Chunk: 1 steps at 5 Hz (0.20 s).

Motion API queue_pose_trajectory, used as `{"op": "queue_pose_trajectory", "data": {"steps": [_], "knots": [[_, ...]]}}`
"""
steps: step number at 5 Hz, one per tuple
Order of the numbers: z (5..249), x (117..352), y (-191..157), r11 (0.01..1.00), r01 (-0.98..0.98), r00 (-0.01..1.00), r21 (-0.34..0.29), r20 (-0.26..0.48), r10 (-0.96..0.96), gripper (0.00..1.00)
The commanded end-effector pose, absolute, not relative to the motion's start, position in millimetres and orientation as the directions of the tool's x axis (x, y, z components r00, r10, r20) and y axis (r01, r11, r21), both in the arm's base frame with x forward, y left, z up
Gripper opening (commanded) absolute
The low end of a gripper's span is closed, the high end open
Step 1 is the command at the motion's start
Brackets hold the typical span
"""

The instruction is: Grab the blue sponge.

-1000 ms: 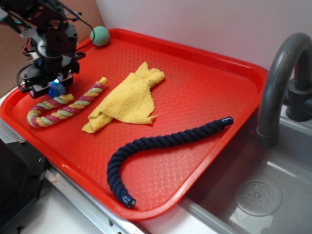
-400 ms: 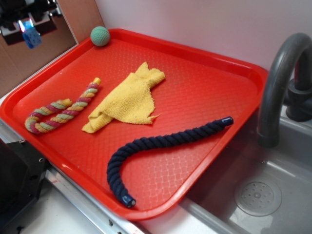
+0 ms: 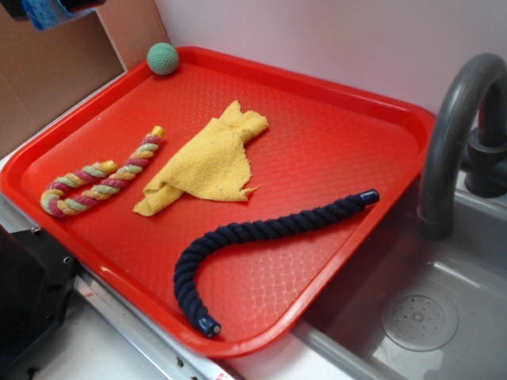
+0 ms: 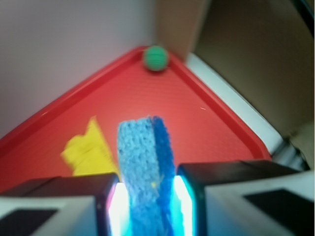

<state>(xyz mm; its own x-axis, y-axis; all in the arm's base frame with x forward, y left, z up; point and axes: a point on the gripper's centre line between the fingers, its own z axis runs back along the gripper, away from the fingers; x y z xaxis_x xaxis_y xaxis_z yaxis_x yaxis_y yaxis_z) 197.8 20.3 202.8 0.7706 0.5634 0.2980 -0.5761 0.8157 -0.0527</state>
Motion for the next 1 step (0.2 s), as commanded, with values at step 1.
{"op": "queue_pose_trajectory", "data": {"steps": [1], "knots": [[207.6, 189.3, 23.0, 0.880, -0.464, 0.846, -0.103, 0.241, 0.475, 0.00]]}}
